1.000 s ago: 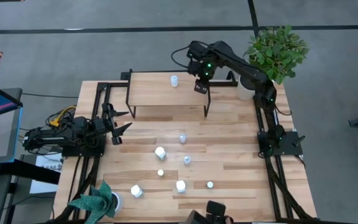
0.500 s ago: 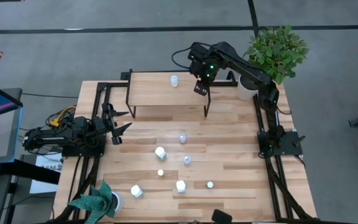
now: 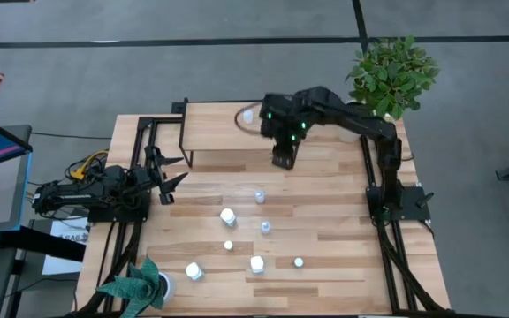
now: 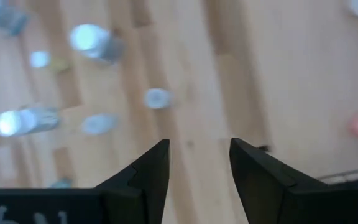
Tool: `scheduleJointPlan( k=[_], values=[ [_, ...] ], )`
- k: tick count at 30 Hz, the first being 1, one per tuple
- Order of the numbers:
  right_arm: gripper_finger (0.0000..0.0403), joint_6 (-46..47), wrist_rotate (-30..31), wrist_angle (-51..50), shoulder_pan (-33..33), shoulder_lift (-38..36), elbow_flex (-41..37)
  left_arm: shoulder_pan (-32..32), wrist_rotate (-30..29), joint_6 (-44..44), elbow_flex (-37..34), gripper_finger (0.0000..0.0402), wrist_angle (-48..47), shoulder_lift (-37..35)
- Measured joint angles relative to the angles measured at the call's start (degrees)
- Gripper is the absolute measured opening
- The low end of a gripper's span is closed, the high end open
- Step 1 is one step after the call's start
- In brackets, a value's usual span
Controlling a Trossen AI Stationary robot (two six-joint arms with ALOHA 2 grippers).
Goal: Pick and place medicine bottles onto shelf by color
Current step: Put the blue pill bottle on the shelf
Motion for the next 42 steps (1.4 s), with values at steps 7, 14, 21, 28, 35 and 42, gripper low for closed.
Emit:
scheduleJointPlan(
  k=[7, 14, 21, 28, 35, 42],
  values=[
    [0.018, 4.4, 0.2, 0.0, 12.7, -1.3, 0.0, 0.0, 0.1, -9.1, 0.0, 0.0217, -3.5, 0.0],
    [0.0179, 11.0, 6.0, 0.0, 23.6, -1.3, 0.0, 0.0, 4.2, -21.5, 0.0, 0.0217, -3.9, 0.0],
    [0.0179, 14.8, 13.4, 0.0, 34.1, -2.2, 0.1, 0.0, 12.5, -31.5, 0.0, 0.0217, -4.4, 0.0],
    [0.0179, 22.0, 17.1, 0.1, 41.2, -2.9, -2.3, 0.0, 20.1, -39.4, 0.0, 0.0217, -7.0, 0.0],
    [0.0179, 30.5, 24.2, 0.6, 45.2, -7.7, -19.4, 0.0, 20.1, -41.4, 0.0, 0.0217, -10.1, 0.0],
    [0.0179, 42.5, 24.2, 12.2, 48.8, -15.4, -37.1, 0.0, 19.6, -40.0, 0.0, 0.0217, -10.7, 0.0]
  ],
)
